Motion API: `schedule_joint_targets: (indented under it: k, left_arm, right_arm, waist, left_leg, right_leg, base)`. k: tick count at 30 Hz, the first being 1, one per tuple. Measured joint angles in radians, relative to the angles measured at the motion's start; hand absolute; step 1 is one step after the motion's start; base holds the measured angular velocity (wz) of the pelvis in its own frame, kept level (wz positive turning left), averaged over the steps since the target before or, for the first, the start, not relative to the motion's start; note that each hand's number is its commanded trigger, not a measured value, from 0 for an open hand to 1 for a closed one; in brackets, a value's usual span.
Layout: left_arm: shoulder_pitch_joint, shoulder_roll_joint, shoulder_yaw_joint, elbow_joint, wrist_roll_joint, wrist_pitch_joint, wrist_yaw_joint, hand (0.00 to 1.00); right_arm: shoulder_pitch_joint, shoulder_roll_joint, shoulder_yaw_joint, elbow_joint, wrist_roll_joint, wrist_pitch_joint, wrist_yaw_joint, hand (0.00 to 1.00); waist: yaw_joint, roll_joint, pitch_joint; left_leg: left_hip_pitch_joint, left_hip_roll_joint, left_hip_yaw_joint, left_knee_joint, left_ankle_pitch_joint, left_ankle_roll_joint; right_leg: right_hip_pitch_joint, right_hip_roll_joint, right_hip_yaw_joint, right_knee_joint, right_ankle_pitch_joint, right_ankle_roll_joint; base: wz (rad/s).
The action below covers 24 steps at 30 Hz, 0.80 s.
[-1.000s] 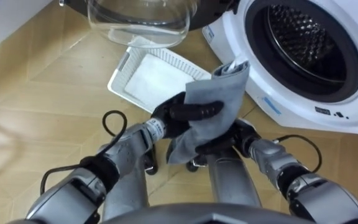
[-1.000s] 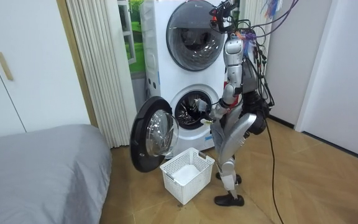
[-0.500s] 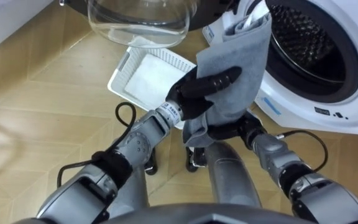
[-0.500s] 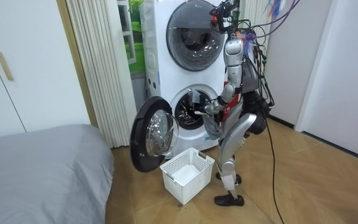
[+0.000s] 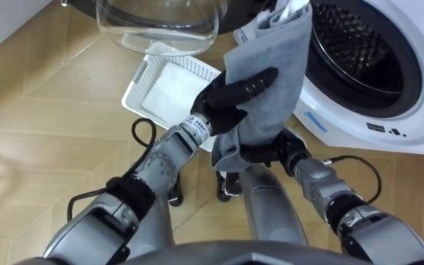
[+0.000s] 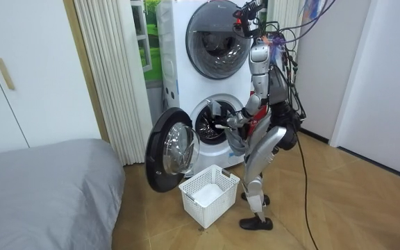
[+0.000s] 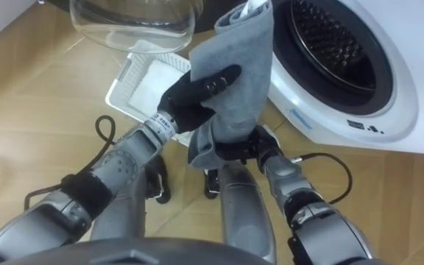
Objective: Put towel into washing machine
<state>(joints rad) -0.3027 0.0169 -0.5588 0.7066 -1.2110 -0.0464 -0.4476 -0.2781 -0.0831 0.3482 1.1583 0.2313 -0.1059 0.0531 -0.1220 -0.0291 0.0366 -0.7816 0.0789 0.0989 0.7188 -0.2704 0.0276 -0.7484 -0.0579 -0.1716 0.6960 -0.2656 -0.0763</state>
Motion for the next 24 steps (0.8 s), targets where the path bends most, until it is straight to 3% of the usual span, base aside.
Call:
schedule_joint_targets:
  k: [4,8,12,15,17,20,24]
  left_arm:
    - [0.023,0.0,0.008,0.019,-0.041,0.003,-0.005,0.0]
    - [0.096,0.039,0.049,0.071,-0.059,0.005,-0.002,0.0]
    - [0.16,0.08,0.108,0.169,-0.023,-0.001,0.037,0.0]
    - [0.179,0.107,0.167,0.242,0.126,-0.012,0.107,0.0]
    - [0.191,0.105,0.185,0.278,0.32,-0.024,0.179,0.0]
    - [0.189,0.099,0.2,0.255,0.502,-0.028,0.249,0.0]
    - [0.183,0.091,0.194,0.256,0.598,-0.029,0.323,0.0]
  right_arm:
    - [0.019,0.0,-0.041,0.001,0.001,0.026,0.001,1.0]
    - [0.041,-0.009,-0.073,0.001,0.02,0.041,-0.027,1.0]
    - [0.049,-0.016,-0.118,0.003,0.07,0.042,-0.047,1.0]
    - [0.049,-0.024,-0.143,0.009,0.134,0.042,-0.072,1.0]
    - [0.054,-0.032,-0.149,0.017,0.167,0.042,-0.101,1.0]
    - [0.051,-0.041,-0.156,0.022,0.212,0.056,-0.128,1.0]
    - [0.041,-0.047,-0.153,0.023,0.316,0.077,-0.147,1.0]
  waist:
    - [0.048,0.012,0.0052]
    - [0.107,0.034,0.0053]
    - [0.134,0.054,0.0089]
    - [0.153,0.057,0.0078]
    - [0.158,0.058,0.0074]
    - [0.157,0.061,0.006]
    - [0.153,0.061,0.0059]
  left_leg:
    - [0.01,0.009,0.003,-0.011,-0.001,-0.003]
    - [0.018,0.01,0.008,-0.031,-0.001,-0.009]
    - [0.019,0.01,0.008,-0.037,0.001,-0.013]
    - [0.018,0.006,0.009,-0.052,0.003,-0.015]
    - [0.022,-0.004,0.009,-0.058,0.005,-0.013]
    - [0.022,-0.008,0.012,-0.061,0.008,-0.01]
    - [0.026,-0.022,0.014,-0.063,0.013,-0.008]
  right_leg:
    - [0.012,0.012,0.002,-0.024,0.006,-0.002]
    - [0.014,0.016,0.007,-0.035,0.006,-0.003]
    - [0.013,0.017,0.005,-0.042,0.006,-0.004]
    - [0.009,0.015,0.007,-0.044,0.006,-0.004]
    - [0.007,0.007,0.009,-0.038,0.004,0.0]
    - [0.007,0.002,0.01,-0.04,0.003,0.001]
    - [0.006,-0.007,0.006,-0.03,0.002,0.002]
  base:
    - [-0.05]
    - [-0.04]
    - [0.0]
    - [0.01]
    - [0.06]
    - [0.0]
    - [0.04]
